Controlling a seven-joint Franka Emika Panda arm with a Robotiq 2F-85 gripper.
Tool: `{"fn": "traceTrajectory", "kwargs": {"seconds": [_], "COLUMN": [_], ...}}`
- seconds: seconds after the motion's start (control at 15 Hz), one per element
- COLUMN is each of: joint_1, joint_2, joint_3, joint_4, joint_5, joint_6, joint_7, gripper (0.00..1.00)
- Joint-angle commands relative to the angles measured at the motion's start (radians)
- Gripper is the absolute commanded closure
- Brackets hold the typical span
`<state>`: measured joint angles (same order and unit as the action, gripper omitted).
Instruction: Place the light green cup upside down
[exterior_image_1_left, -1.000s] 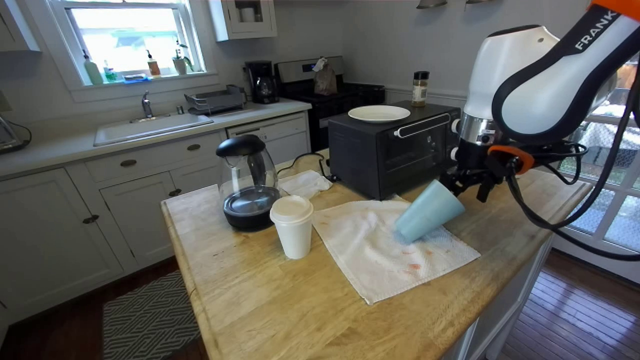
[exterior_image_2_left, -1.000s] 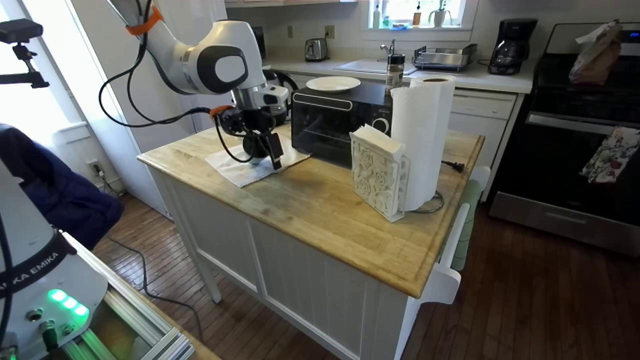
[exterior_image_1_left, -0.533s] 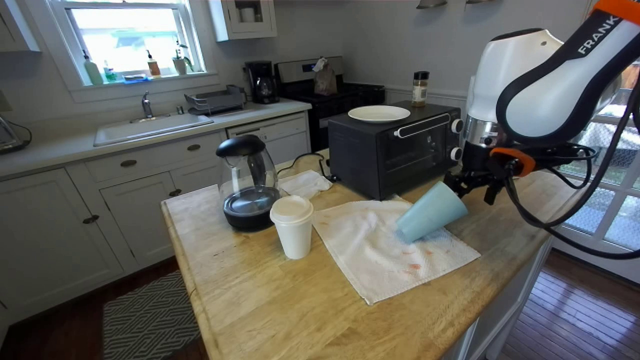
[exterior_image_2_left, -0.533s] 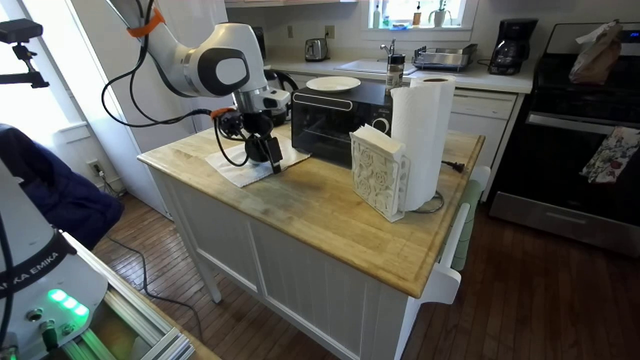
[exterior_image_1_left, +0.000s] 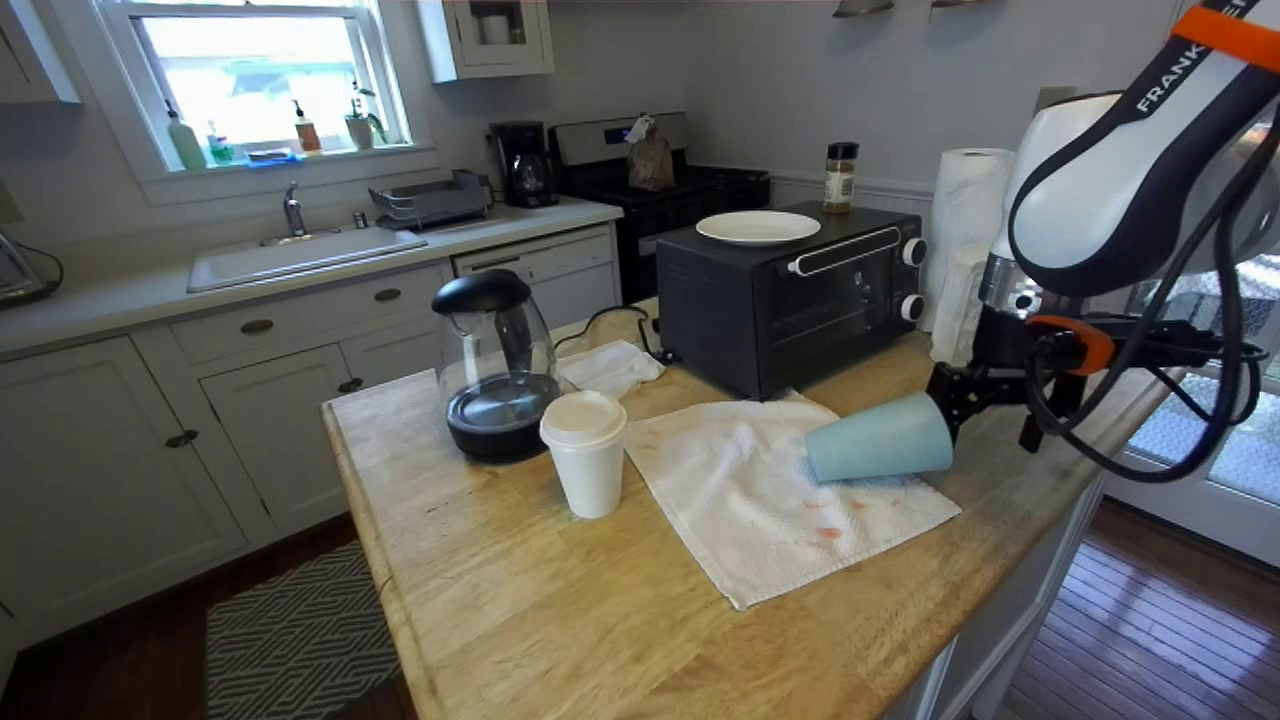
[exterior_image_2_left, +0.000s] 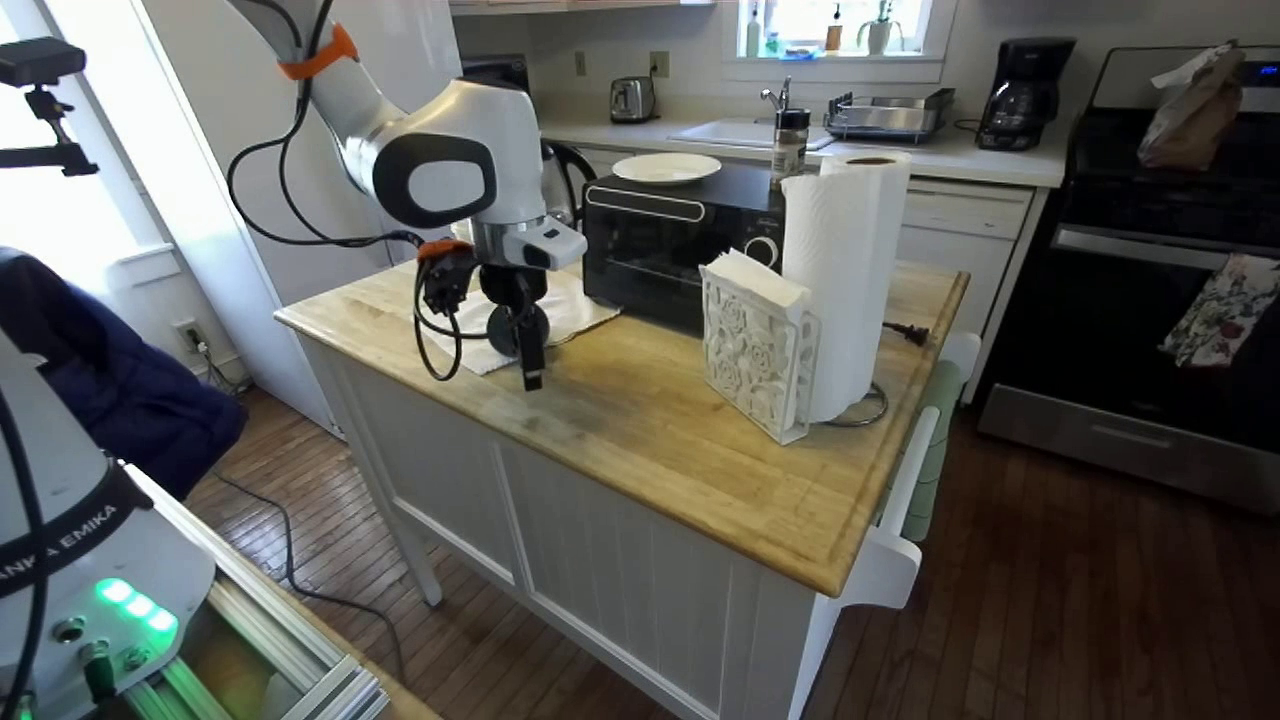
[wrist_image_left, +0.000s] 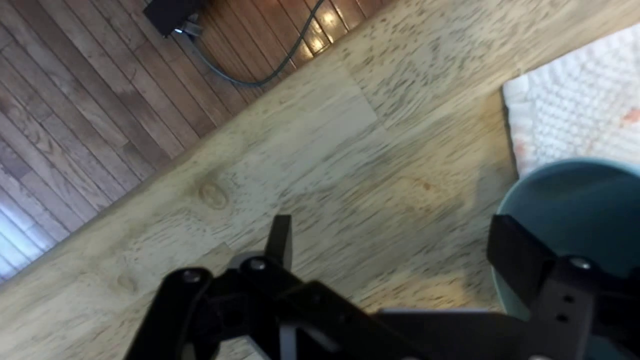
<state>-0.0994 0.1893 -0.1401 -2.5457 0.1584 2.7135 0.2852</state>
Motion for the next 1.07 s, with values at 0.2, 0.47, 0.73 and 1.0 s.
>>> {"fn": "traceTrajectory", "kwargs": {"seconds": [0.2,0.47,0.73,1.0], "joint_1": [-0.049,-0.051,-0.038,-0.007], "joint_2": [-0.027,-0.089,-0.202,-0.300], "joint_3": [-0.007,-0.022,-0.016,0.024], "joint_4": [-0.006,-0.013,-0.020,-0.020], "joint_5": [0.072,-0.022,-0.149,-0.158], "joint_6": [-0.005,-0.047,-0.101,-0.135], "joint_7": [-0.063,-0.180,-0.271,-0.401], "gripper": [0.00,0.00,0.00,0.00]}}
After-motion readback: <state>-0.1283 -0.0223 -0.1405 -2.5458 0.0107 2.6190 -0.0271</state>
